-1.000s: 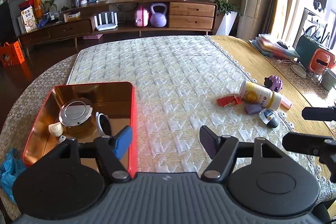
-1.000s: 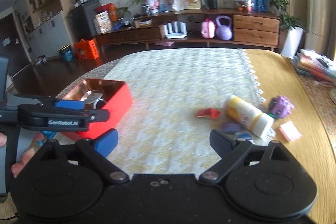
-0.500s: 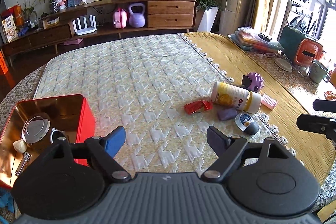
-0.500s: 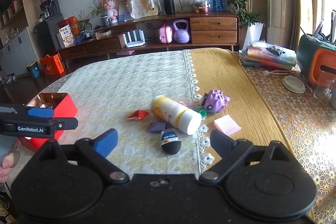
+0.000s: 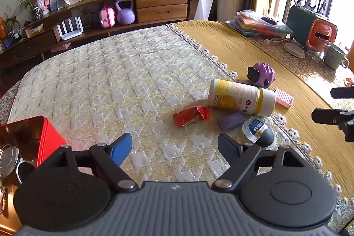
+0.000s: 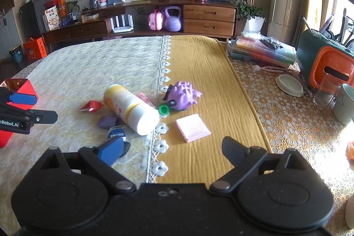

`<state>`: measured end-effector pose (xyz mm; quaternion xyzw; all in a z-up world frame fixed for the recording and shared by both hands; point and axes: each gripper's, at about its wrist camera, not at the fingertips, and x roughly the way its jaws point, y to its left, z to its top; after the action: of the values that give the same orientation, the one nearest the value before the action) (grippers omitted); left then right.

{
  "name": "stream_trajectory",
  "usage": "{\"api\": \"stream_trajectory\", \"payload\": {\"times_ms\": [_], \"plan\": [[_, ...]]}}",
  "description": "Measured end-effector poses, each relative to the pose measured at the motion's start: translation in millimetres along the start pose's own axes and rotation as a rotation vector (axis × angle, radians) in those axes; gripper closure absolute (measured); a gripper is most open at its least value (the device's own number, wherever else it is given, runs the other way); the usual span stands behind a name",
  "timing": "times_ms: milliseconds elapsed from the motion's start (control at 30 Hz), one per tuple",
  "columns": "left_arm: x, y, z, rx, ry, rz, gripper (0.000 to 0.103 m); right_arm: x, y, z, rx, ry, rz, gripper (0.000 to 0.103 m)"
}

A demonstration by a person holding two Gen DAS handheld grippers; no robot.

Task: Organize rigid objects
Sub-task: 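Withdraw both tools from the tray back over the table, then move the left tool to the red wrapper while the right tool approaches the pink note pad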

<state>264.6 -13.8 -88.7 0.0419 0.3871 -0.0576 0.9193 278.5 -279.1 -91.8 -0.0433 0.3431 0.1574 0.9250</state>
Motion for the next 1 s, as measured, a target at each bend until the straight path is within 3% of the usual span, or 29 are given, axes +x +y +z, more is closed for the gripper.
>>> {"api": "stream_trajectory", "payload": {"times_ms": [267, 733, 833, 1000], "plan": [[45.1, -2.9, 4.4, 0.051, 0.037, 0.049, 0.018, 33.0, -17.6, 1.3, 0.003, 0.035, -0.014, 0.014], [87.2, -8.8, 22.0, 0.103, 0.043, 0.028, 0.019, 67.2, -23.4, 6.3, -0.040, 0.064, 0.003, 0.030], [89.3, -12.5, 23.0, 0.119, 0.028, 0.015, 0.026, 72.7, -23.1, 6.3, -0.045, 0.067, 0.005, 0.035], [91.0, -14.5, 25.5, 0.116, 0.018, -0.029, 0.049, 77.9, -25.2, 4.2, -0.031, 0.075, 0.004, 0.046]]}}
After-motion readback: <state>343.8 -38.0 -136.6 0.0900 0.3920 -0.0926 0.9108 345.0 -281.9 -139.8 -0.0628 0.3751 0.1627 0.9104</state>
